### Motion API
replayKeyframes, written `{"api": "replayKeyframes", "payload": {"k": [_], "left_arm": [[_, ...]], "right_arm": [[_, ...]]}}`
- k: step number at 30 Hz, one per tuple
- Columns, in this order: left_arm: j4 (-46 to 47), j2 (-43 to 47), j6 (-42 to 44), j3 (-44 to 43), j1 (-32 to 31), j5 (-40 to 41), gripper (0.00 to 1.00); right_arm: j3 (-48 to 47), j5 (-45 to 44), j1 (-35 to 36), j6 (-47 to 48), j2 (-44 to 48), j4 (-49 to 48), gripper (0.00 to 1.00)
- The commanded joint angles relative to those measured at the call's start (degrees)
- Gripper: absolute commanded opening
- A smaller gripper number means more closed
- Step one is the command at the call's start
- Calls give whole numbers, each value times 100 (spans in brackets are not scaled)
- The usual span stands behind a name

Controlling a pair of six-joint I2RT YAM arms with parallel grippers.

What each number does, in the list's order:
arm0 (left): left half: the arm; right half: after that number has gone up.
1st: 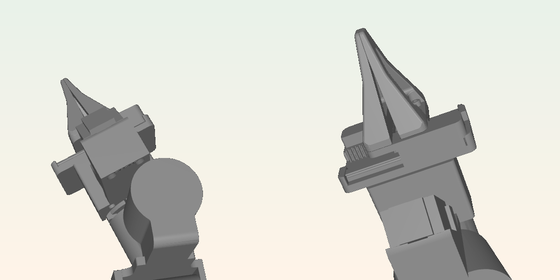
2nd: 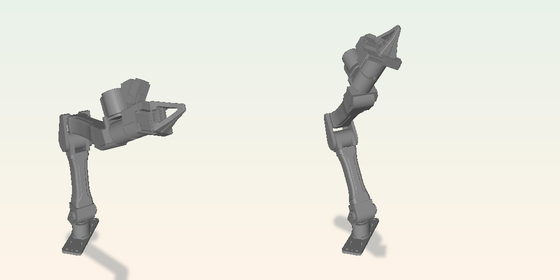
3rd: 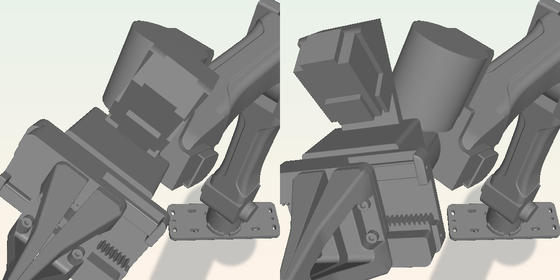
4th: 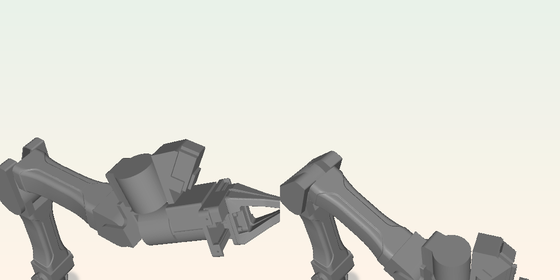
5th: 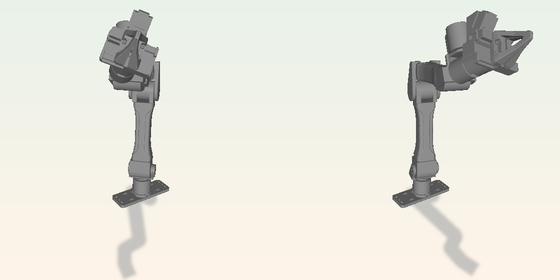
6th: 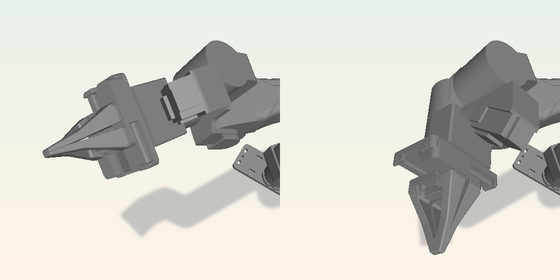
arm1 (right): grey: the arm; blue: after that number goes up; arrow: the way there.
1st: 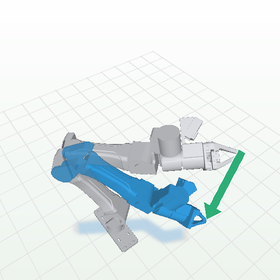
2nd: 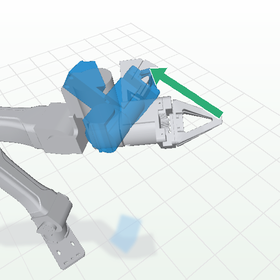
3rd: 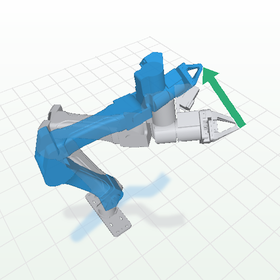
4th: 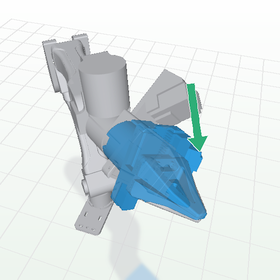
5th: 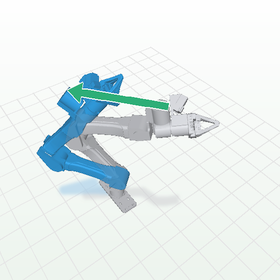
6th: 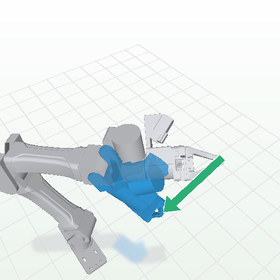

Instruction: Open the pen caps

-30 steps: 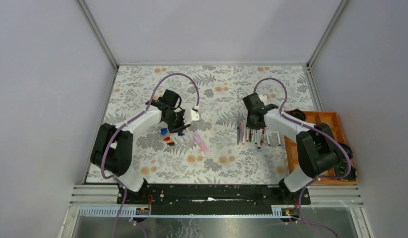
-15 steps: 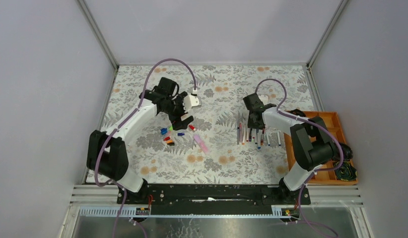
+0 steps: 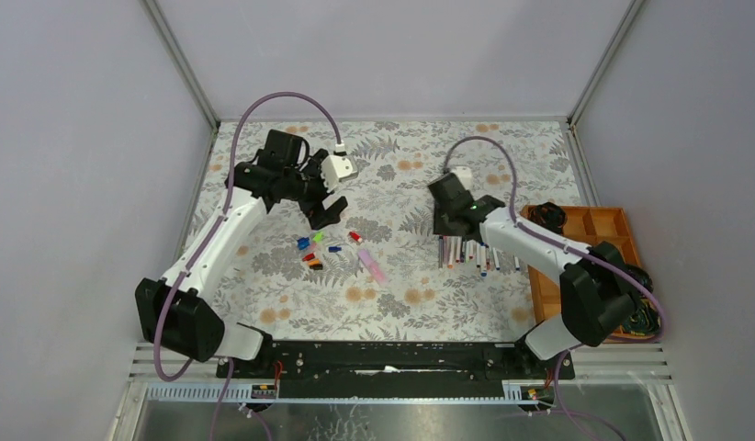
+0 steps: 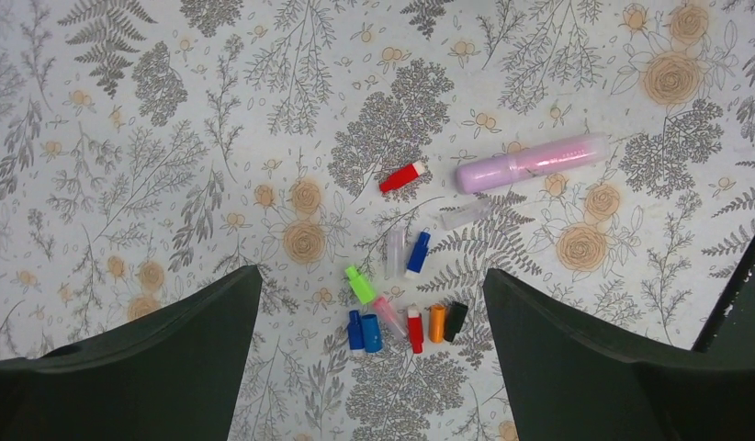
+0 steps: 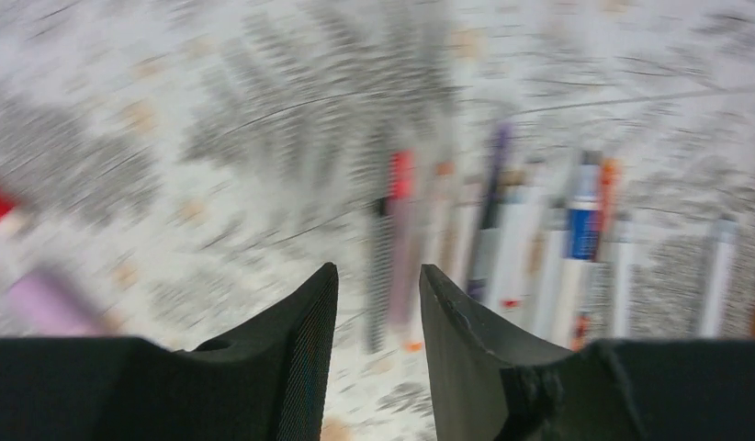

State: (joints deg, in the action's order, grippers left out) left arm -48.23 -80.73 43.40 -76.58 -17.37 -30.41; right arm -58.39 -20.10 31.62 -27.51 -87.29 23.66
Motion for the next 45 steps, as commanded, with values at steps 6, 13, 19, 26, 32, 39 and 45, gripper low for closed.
{"api": "replayKeyframes", "payload": {"k": [6, 13, 19, 26, 32, 39, 45], "left_arm": [[-187, 473, -338, 124, 552, -250, 98], [-498, 592, -178, 89, 740, -330, 99], [-756, 625, -86, -39, 811, -573, 99], [-866, 577, -2, -85, 858, -618, 98], [-989, 567, 216, 27, 866, -757, 99], [-1596, 608, 1265, 313, 870, -1300, 98], [-2486, 590, 2686, 498, 867, -1988, 98]], "right_arm": [[-874, 874, 2005, 189, -824, -346, 55], [-1561, 1024, 2480, 619, -1861, -485, 70], [-1593, 988, 2627, 828, -2250, -566, 69], [-1402, 903, 2717, 892, -2397, -676, 56], [-973, 949, 2745, 922, -2160, -864, 22], [-450, 1464, 2740, 979, -1097, -934, 6], [-231, 3938, 2185, 703, -188, -798, 0]]}}
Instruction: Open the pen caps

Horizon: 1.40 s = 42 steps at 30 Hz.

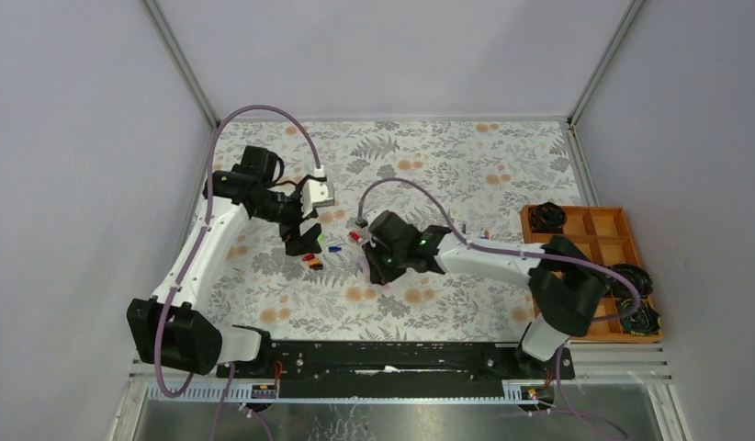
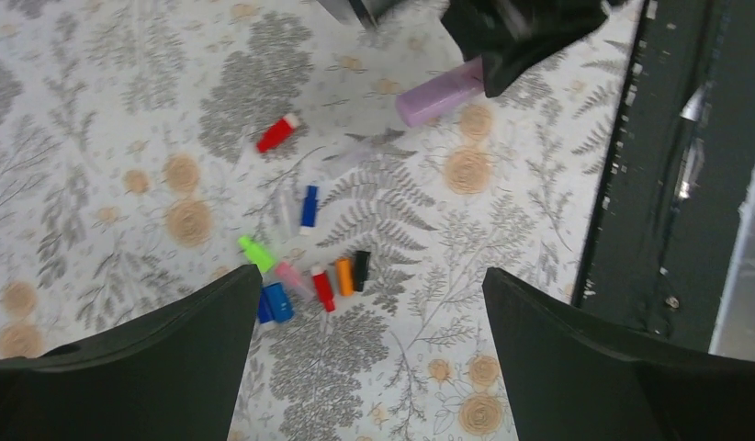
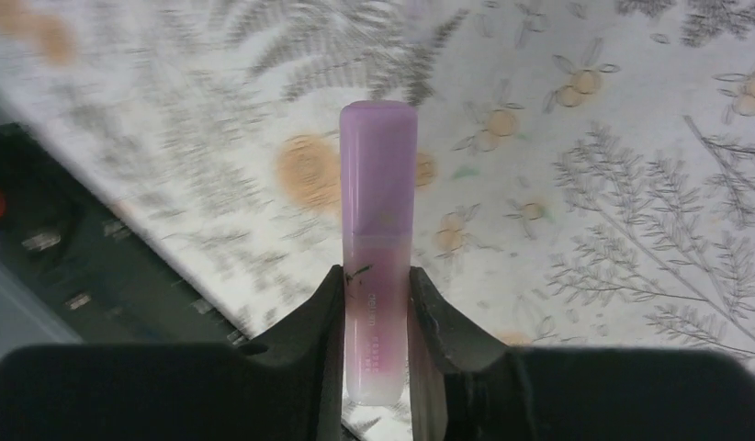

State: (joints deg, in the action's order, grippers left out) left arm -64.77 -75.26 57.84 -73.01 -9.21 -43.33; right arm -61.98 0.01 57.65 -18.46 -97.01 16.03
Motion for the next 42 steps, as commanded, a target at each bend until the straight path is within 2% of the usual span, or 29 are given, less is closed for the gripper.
{"api": "replayKeyframes", "payload": {"k": [1, 4, 7, 12, 19, 30, 42], "left_arm": [[-927, 80, 1492, 180, 52, -830, 99], [-1046, 254, 2141, 291, 38, -1131, 98], [-1059, 436, 2436, 322, -83, -1249, 98], [-686, 711, 2164, 446, -871, -933, 98], [-268, 666, 1712, 636, -1657, -500, 93], [420, 581, 782, 792, -2174, -323, 78], [571, 550, 661, 956, -2444, 27, 42]], "right_arm": [[180, 2471, -617, -335, 907, -120, 0], [286, 3937, -1110, -603, 1136, -284, 0], [176, 4967, -1298, -774, 1141, -309, 0], [-66, 6337, -1326, -1235, 777, -630, 1], [-376, 6599, -1327, -1502, 508, -684, 2], [-542, 6345, -1326, -1601, 388, -593, 2], [-578, 6391, -1326, -2056, 279, -1058, 3]]}}
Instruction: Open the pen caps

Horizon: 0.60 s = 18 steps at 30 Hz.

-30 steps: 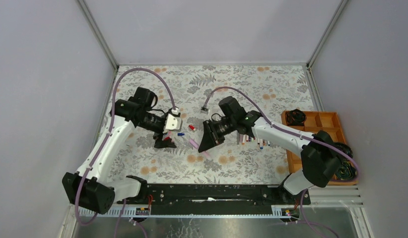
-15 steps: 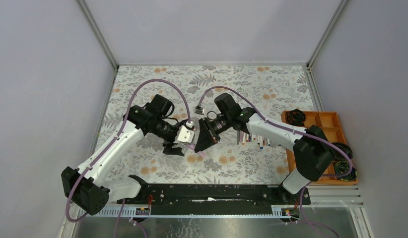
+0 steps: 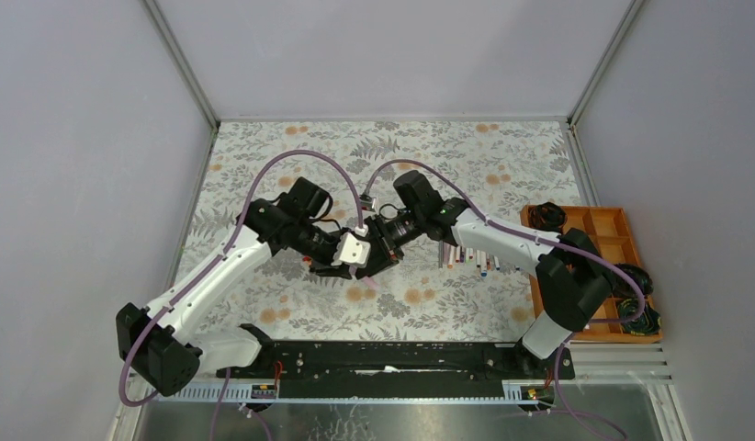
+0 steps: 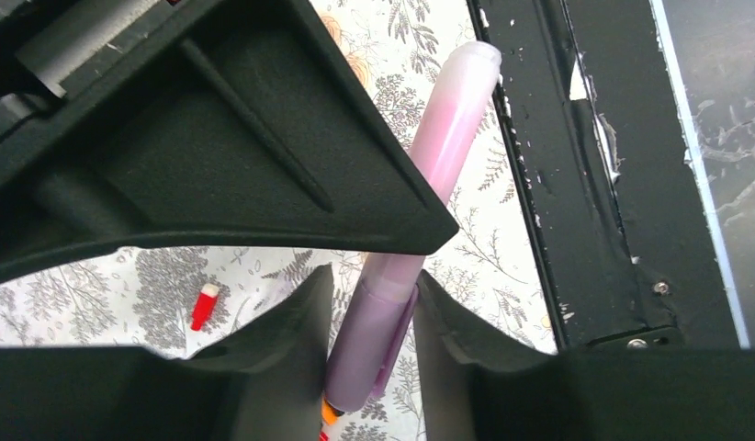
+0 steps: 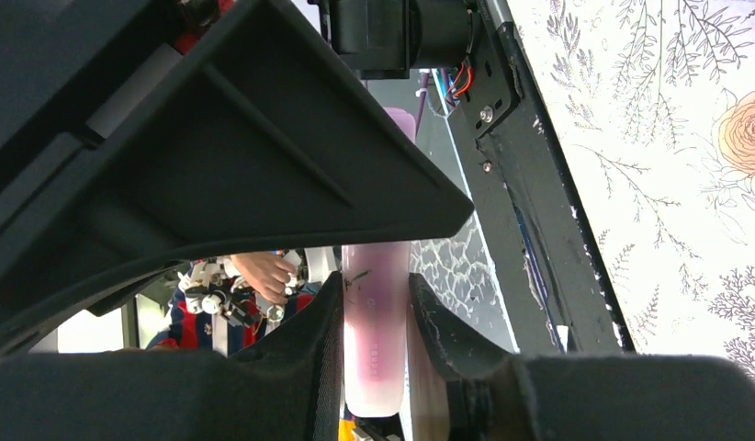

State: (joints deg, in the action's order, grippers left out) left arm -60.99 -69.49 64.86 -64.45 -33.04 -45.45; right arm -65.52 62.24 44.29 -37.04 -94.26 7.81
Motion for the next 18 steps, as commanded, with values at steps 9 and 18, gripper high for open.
{"api": "replayKeyframes", "payload": {"k": [9, 18], "left_arm": [[201, -29, -7, 70, -97, 469, 7], [197, -30, -226, 2, -98, 586, 31]], "right_arm": [[142, 184, 35, -705, -8, -931, 35], [135, -28, 101, -416, 62, -529, 3]]}}
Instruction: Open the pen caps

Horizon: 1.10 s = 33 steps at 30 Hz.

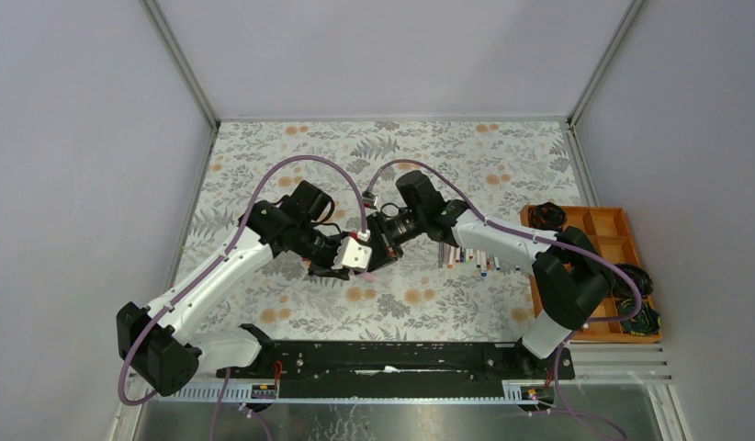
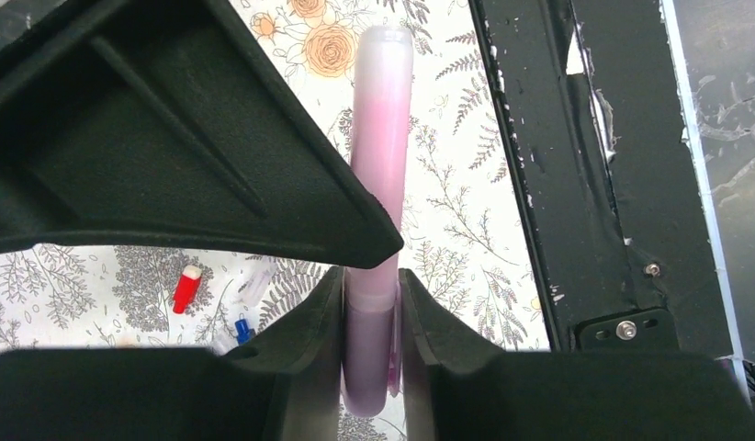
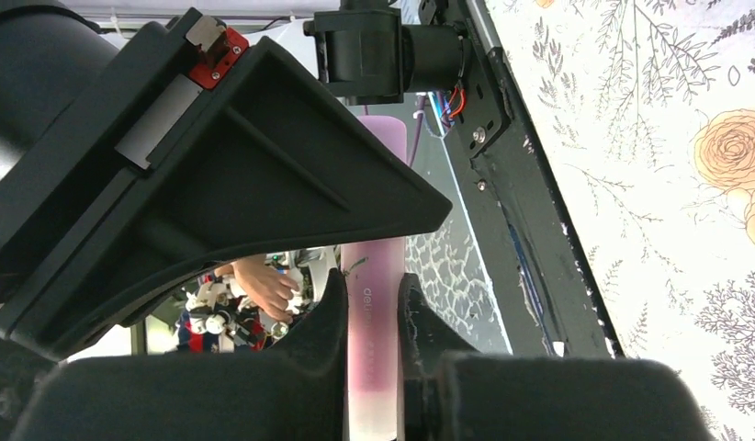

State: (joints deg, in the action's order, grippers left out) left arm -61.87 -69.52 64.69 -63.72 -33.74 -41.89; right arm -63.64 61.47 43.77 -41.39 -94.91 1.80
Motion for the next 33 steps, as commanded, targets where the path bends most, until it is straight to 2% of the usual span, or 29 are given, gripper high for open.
{"api": "replayKeyframes", "payload": {"k": [1, 4, 7, 10, 13, 16, 18, 20, 22, 24, 27, 33], "left_arm": [[247, -46, -262, -85, -28, 202, 40], [27, -95, -401, -155, -21, 68, 65], [-327, -163, -334, -279, 97, -296, 79], [-592, -286, -200, -411, 333, -872, 83], [-310, -435, -268, -307, 401, -718, 77], [-252, -561, -182, -235, 827, -700, 75], [-571, -711, 103, -391, 1440, -1014, 75], [-1128, -1002, 512, -686, 2108, -1312, 76], [-1678, -1262, 944, -996, 2691, -1484, 78], [-1833, -1421, 756, -1179, 3106, -1508, 83], [-1952, -1542, 457, -1306, 3280, -1307, 89], [-1624, -1416, -261, -1326, 3373, -1054, 90]], "right_arm": [[-121, -79, 151, 194, 186, 287, 0], [-353, -617, 158, 928, 381, 1242, 0], [-452, -1347, 190, 1559, 710, 1869, 0], [-325, -1680, 198, 1699, 1035, 1917, 0], [-234, -2160, 202, 1664, 1132, 1983, 0], [-195, -3185, 300, 1909, 1137, 2363, 21], [53, -4153, 692, 2100, 1281, 2258, 43], [213, -4822, 1113, 2395, 1239, 2212, 58], [321, -4922, 1286, 2687, 1012, 1992, 64], [427, -4833, 1389, 2991, 805, 1565, 70], [470, -4797, 1635, 3664, 557, 935, 76], [521, -4119, 1849, 5651, 30, 220, 81]]}}
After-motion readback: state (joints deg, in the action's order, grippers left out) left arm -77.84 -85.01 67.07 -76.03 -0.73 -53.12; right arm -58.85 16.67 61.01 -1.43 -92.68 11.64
